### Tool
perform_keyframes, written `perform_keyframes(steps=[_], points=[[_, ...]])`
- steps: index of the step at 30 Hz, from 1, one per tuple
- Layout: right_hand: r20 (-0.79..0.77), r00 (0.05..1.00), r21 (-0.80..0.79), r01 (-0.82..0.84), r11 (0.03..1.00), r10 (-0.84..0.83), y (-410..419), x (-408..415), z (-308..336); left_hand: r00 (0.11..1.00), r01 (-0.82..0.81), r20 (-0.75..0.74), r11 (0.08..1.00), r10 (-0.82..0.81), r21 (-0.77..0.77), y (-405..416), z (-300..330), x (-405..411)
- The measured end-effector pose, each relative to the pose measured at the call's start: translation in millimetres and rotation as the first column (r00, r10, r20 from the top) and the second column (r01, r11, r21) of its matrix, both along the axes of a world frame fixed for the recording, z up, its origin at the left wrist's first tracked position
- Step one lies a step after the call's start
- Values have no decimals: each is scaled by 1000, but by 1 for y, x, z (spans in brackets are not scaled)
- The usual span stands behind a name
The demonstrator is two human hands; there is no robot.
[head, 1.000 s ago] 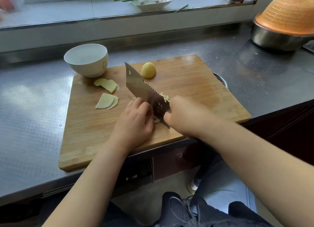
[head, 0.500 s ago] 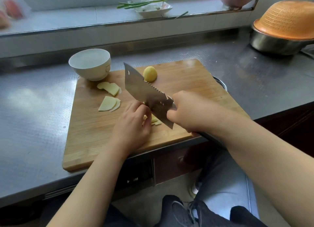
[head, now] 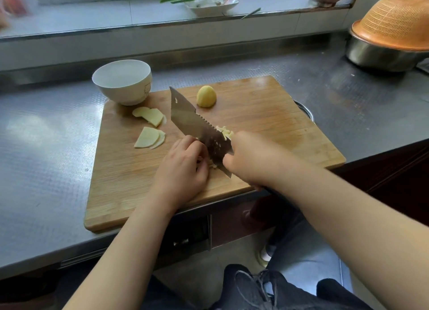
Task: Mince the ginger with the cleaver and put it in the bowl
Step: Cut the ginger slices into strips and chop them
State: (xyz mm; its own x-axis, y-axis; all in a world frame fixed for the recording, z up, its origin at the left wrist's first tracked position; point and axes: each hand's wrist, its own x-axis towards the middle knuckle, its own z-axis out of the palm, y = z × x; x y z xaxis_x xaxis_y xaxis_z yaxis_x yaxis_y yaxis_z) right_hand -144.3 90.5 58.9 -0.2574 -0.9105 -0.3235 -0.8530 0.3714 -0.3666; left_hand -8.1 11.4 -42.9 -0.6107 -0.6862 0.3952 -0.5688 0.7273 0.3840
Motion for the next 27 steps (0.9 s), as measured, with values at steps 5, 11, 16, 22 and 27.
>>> perform_keyframes(steps=[5, 11, 16, 22, 27], points=[[199, 974, -40, 120, 992, -110, 3, -15, -10, 999, 20, -44, 1000, -19, 15, 2, 3, 1], [170, 985, -118, 39, 992, -18, 10, -15, 11, 996, -16, -83, 1000, 14, -20, 5, 4, 5], [14, 998, -59, -55, 997, 56, 8, -2, 11, 999, -22, -32, 999, 22, -25, 4, 1, 5], [21, 998, -10, -57, 998, 57, 0, 3, 7, 1000, -20, 8, 999, 20, -30, 1, -2, 5], [46, 999, 3, -14, 1000, 14, -7, 5, 1, 999, -29, 14, 1000, 29, 4, -2, -2, 5]])
